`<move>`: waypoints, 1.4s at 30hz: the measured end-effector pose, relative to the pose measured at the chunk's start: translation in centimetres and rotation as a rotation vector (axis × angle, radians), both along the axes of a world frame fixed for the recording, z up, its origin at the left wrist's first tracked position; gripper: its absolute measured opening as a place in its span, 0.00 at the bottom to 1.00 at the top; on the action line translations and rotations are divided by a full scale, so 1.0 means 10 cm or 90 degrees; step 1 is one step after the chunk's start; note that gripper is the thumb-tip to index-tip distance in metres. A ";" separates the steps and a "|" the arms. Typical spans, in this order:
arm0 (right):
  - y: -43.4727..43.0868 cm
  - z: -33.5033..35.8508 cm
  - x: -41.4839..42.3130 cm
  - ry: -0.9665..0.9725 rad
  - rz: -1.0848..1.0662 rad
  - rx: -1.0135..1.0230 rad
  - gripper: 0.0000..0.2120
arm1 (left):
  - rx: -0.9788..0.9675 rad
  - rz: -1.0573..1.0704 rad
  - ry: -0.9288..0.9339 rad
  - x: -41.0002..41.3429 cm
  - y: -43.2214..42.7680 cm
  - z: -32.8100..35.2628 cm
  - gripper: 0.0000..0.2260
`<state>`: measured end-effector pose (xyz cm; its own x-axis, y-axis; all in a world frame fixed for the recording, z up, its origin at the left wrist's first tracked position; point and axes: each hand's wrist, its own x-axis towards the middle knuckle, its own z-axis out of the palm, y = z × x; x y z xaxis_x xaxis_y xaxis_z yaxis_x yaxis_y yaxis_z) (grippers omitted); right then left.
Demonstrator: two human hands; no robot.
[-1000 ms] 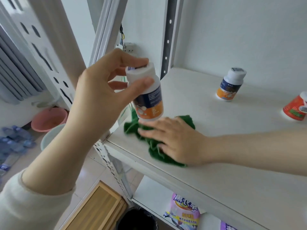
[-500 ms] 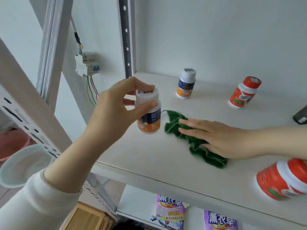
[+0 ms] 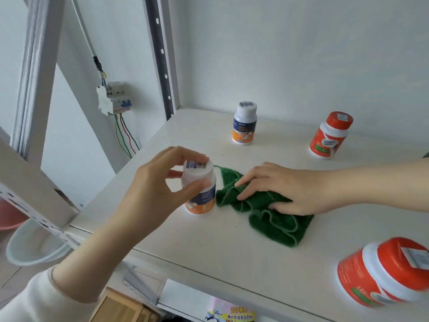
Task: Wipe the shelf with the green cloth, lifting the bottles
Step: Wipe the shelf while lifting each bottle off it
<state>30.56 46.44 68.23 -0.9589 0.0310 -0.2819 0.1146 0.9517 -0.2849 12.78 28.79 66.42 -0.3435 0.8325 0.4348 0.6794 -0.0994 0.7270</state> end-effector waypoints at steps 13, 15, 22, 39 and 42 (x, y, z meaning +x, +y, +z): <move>0.35 -0.23 0.01 -0.001 -0.406 0.093 0.30 | -0.080 -0.091 0.110 -0.31 1.31 0.48 0.22; 0.41 -0.27 -0.11 0.021 -0.456 0.098 0.30 | -0.147 -0.118 0.160 -0.32 1.63 0.37 0.25; 0.79 -0.35 -0.60 0.073 -0.498 0.115 0.29 | -0.104 -0.097 0.071 -0.57 1.99 0.22 0.17; 0.27 -0.35 -0.05 0.125 0.153 0.010 0.25 | -0.054 -0.001 -0.011 -0.82 1.63 0.57 0.15; 0.47 -0.39 -0.15 0.167 0.038 0.030 0.23 | -0.079 -0.026 0.005 -0.76 1.63 0.47 0.15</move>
<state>29.10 51.13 64.36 -0.9995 -0.0199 -0.0228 -0.0135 0.9673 -0.2532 5.18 45.06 71.09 -0.3044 0.8933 0.3306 0.6824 -0.0376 0.7300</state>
